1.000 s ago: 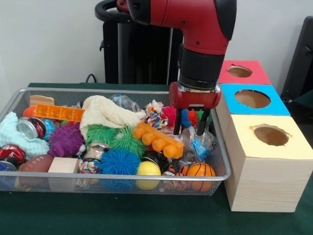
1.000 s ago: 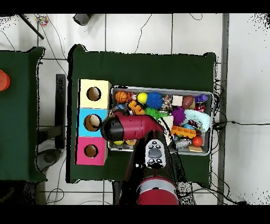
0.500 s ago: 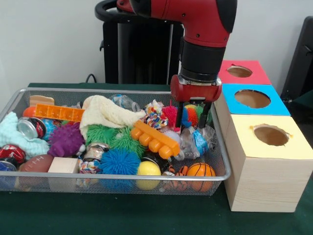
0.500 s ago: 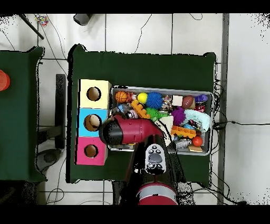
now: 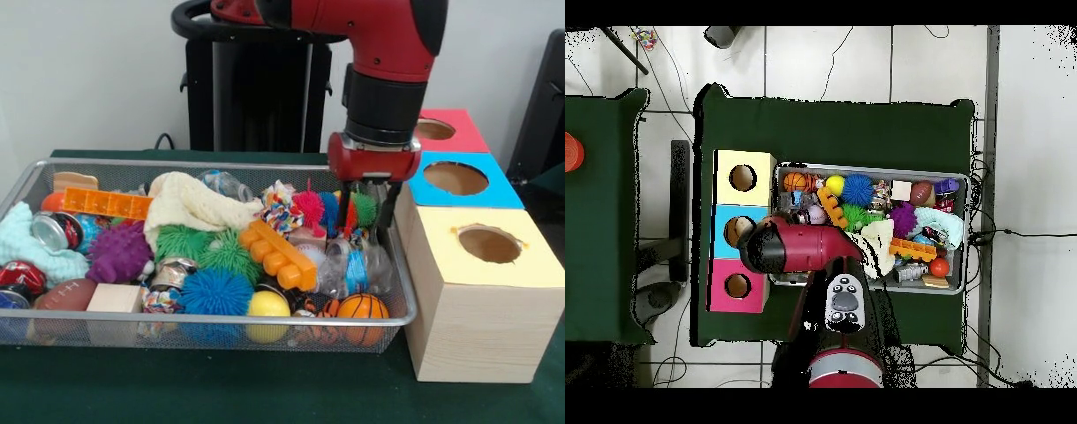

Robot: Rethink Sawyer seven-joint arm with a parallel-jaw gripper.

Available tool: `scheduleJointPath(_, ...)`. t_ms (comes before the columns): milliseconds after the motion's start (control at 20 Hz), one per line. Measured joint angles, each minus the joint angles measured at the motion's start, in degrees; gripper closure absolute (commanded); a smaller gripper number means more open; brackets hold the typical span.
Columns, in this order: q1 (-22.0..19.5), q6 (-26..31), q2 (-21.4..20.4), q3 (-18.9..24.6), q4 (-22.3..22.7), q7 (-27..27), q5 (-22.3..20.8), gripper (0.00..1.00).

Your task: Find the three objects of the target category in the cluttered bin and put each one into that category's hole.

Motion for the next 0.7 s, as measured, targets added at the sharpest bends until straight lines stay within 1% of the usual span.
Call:
scheduleJointPath(100,1.39,0.91,0.52,-0.47,-1.0,0.0,1.56,0.0)
scheduleJointPath(250,2.04,1.96,1.42,-1.17,-2.21,0.0,2.52,0.0)
scheduleJointPath(450,2.14,3.85,2.85,-1.89,-4.25,0.0,3.8,0.0)
scheduleJointPath(700,2.0,4.36,3.52,-1.91,-5.72,0.0,4.44,0.0)
